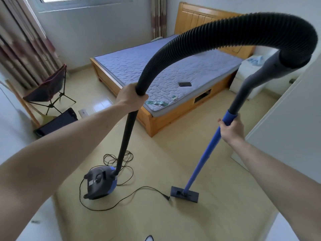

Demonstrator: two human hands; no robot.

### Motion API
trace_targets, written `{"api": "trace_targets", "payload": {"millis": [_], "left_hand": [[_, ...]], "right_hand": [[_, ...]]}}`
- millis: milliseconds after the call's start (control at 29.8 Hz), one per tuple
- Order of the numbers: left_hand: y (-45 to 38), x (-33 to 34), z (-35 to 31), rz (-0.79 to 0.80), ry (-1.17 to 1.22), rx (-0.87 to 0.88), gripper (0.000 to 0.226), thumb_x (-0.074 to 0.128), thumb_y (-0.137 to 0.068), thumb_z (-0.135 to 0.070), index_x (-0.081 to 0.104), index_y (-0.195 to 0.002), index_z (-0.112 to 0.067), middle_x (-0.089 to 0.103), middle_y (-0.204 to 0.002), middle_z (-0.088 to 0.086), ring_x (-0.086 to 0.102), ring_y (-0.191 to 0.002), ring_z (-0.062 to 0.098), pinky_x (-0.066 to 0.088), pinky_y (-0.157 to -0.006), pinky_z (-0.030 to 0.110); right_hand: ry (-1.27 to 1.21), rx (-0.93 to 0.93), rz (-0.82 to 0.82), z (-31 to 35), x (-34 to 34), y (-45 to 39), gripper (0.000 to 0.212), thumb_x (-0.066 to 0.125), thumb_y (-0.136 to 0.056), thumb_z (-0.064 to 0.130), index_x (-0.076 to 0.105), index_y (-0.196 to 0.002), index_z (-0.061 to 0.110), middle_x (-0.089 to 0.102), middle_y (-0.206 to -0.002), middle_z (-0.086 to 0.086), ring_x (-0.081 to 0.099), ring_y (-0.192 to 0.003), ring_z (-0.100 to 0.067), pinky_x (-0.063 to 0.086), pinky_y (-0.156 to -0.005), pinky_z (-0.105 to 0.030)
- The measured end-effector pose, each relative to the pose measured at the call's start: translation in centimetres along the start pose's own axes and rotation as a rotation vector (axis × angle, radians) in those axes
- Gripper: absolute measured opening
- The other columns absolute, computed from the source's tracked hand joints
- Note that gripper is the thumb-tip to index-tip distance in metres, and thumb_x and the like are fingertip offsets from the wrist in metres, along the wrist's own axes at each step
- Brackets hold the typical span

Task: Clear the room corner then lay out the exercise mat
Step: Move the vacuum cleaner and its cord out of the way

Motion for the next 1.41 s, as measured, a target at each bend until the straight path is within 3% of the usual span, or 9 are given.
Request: {"api": "trace_targets", "payload": {"millis": [235, 470, 637, 771, 906, 1040, 1207, 1409], "left_hand": [[-1.6, 0.7, -7.3, -0.077, -0.037, 0.065, 0.019, 0.069, -0.082, -0.028, 0.051, -0.074, -0.03, 0.062, -0.072, -0.005, 0.066, -0.074, 0.024, 0.061, -0.073, 0.04], [-0.9, 4.0, -14.4, -0.111, -0.065, 0.052, 0.011, 0.068, -0.082, -0.026, 0.06, -0.088, -0.022, 0.063, -0.075, -0.001, 0.065, -0.074, 0.024, 0.054, -0.064, 0.033], [-0.5, 6.5, -20.2, -0.122, -0.099, 0.042, 0.011, 0.068, -0.083, -0.026, 0.058, -0.085, -0.023, 0.059, -0.071, -0.002, 0.061, -0.072, 0.025, 0.043, -0.056, 0.027], [-1.3, 8.2, -25.2, -0.129, -0.092, 0.056, 0.011, 0.069, -0.082, -0.027, 0.058, -0.084, -0.024, 0.062, -0.073, 0.0, 0.063, -0.074, 0.027, 0.054, -0.065, 0.034], [-2.2, 10.2, -29.4, -0.139, -0.082, 0.09, 0.017, 0.069, -0.08, -0.026, 0.053, -0.074, -0.024, 0.061, -0.073, 0.001, 0.058, -0.072, 0.027, 0.046, -0.061, 0.033], [-3.3, 11.9, -32.9, -0.109, -0.049, 0.127, 0.019, 0.068, -0.078, -0.026, 0.052, -0.07, -0.022, 0.06, -0.072, 0.003, 0.056, -0.069, 0.027, 0.049, -0.063, 0.037], [-5.0, 15.5, -38.1, -0.07, -0.013, 0.202, 0.021, 0.069, -0.08, -0.024, 0.051, -0.068, -0.022, 0.058, -0.071, 0.003, 0.054, -0.067, 0.026, 0.045, -0.058, 0.032], [-6.9, 20.2, -45.0, 0.041, 0.112, 0.316, 0.019, 0.068, -0.079, -0.019, 0.051, -0.07, -0.018, 0.057, -0.074, 0.006, 0.055, -0.067, 0.025, 0.049, -0.062, 0.035]], "right_hand": [[0.006, 0.018, -0.017, -2.8, -6.1, -3.9, 0.042, 0.069, -0.096, 0.024, 0.046, -0.13, 0.013, 0.062, -0.104, -0.004, 0.063, -0.084, -0.026, 0.054, -0.081, -0.038], [0.016, -0.008, 0.004, -5.9, -13.5, -8.7, 0.041, 0.068, -0.097, 0.024, 0.045, -0.131, 0.014, 0.061, -0.102, -0.005, 0.062, -0.08, -0.024, 0.05, -0.075, -0.034], [0.051, -0.01, 0.013, -8.3, -18.2, -11.7, 0.041, 0.067, -0.098, 0.025, 0.045, -0.13, 0.013, 0.061, -0.101, -0.005, 0.062, -0.082, -0.027, 0.053, -0.078, -0.039], [0.035, 0.004, -0.001, -10.5, -22.0, -13.9, 0.038, 0.066, -0.098, 0.023, 0.045, -0.128, 0.011, 0.061, -0.099, -0.007, 0.062, -0.08, -0.028, 0.052, -0.077, -0.039], [0.054, 0.034, -0.043, -12.7, -25.4, -15.9, 0.037, 0.066, -0.098, 0.022, 0.046, -0.126, 0.009, 0.06, -0.096, -0.006, 0.06, -0.078, -0.029, 0.049, -0.073, -0.037], [0.05, 0.061, -0.052, -14.1, -27.5, -17.1, 0.036, 0.066, -0.097, 0.023, 0.046, -0.126, 0.014, 0.062, -0.097, -0.005, 0.063, -0.079, -0.028, 0.055, -0.077, -0.042], [0.043, 0.094, -0.133, -16.2, -31.2, -18.5, 0.034, 0.066, -0.098, 0.023, 0.046, -0.124, 0.015, 0.059, -0.091, -0.001, 0.058, -0.067, -0.013, 0.047, -0.07, -0.033], [0.057, 0.14, -0.248, -17.8, -36.2, -20.3, 0.034, 0.066, -0.098, 0.022, 0.046, -0.124, 0.013, 0.059, -0.096, -0.005, 0.057, -0.067, -0.014, 0.046, -0.07, -0.034]]}}
Point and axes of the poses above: each hand's wrist, its own y-axis away from the middle knuckle, its own x-axis out of the palm, z = x × y, the point moved 3 cm from there along -y, towards the middle knuckle
